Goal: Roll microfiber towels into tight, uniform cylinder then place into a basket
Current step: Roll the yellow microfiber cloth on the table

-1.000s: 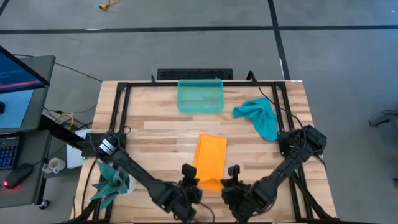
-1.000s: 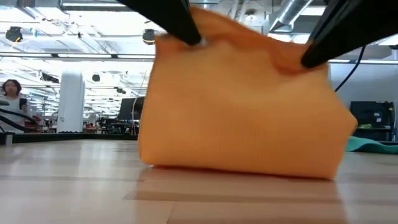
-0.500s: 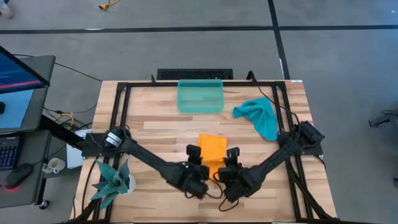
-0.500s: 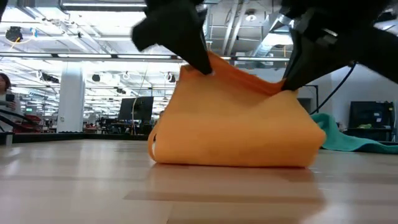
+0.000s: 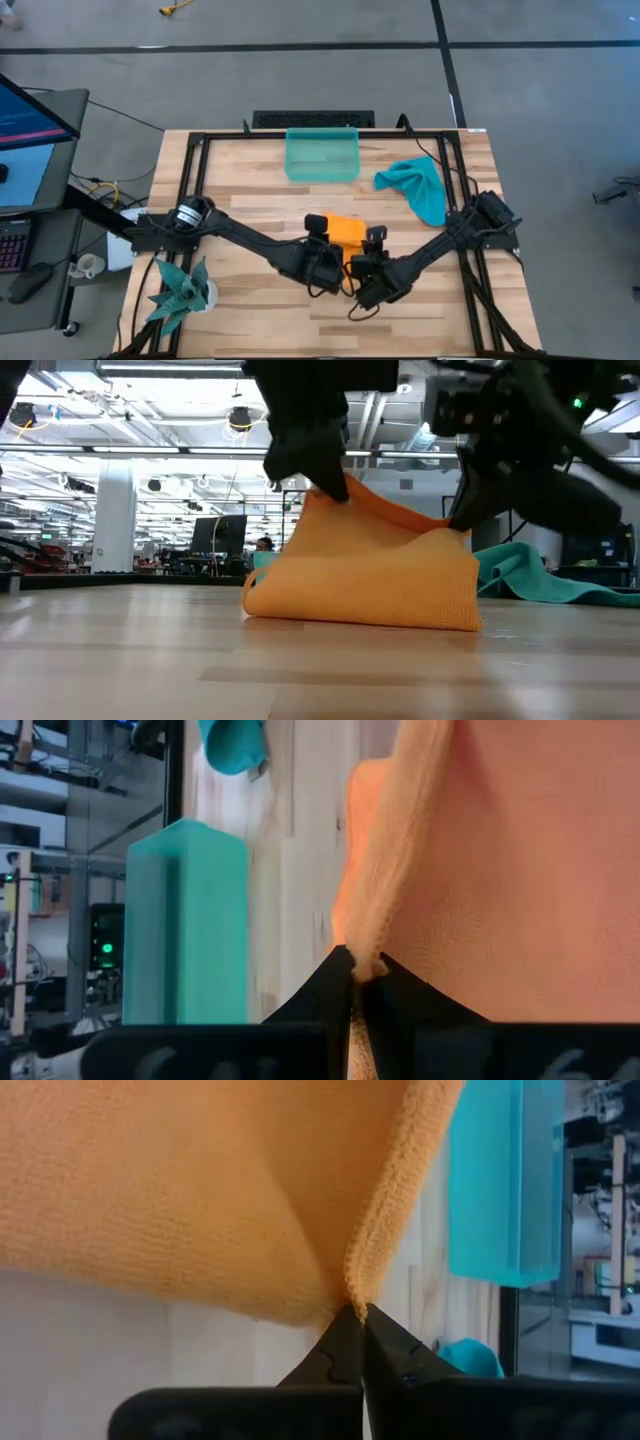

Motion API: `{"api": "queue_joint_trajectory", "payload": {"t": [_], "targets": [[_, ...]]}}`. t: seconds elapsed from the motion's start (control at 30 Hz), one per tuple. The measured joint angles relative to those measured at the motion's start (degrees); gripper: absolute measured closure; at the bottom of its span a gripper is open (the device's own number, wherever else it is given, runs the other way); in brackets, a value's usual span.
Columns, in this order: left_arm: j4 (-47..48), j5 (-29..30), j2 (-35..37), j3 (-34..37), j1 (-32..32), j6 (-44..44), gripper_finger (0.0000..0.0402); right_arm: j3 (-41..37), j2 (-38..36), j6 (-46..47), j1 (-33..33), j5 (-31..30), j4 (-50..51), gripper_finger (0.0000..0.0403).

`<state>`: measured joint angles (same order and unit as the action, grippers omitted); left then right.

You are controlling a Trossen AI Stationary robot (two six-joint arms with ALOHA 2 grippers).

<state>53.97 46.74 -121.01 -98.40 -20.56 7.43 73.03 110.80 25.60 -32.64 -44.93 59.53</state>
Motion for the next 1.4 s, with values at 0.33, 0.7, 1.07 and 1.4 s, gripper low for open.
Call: {"api": "queue_joint_trajectory", "payload": {"t": [0.33, 0.7, 1.07, 1.4], "targets": [[-7.5, -1.7, 0.1, 4.2, 3.3, -6.6, 0.0391, -3.4, 0.0, 0.6, 2.2, -0.7, -3.4, 0.0391], [-8.2, -3.3, 0.1, 4.9, 7.6, -7.2, 0.0391, -4.2, 0.0, 2.0, 5.0, -1.2, -5.5, 0.0389], [-8.4, -7.4, 0.1, 4.9, 7.8, -7.0, 0.0390, -4.2, 0.0, 3.0, 5.0, 0.3, -5.9, 0.0382], [-8.4, -7.4, 0.1, 4.9, 8.0, -7.0, 0.0347, -4.2, 0.1, 3.1, 5.0, 1.4, -6.7, 0.0374]]}}
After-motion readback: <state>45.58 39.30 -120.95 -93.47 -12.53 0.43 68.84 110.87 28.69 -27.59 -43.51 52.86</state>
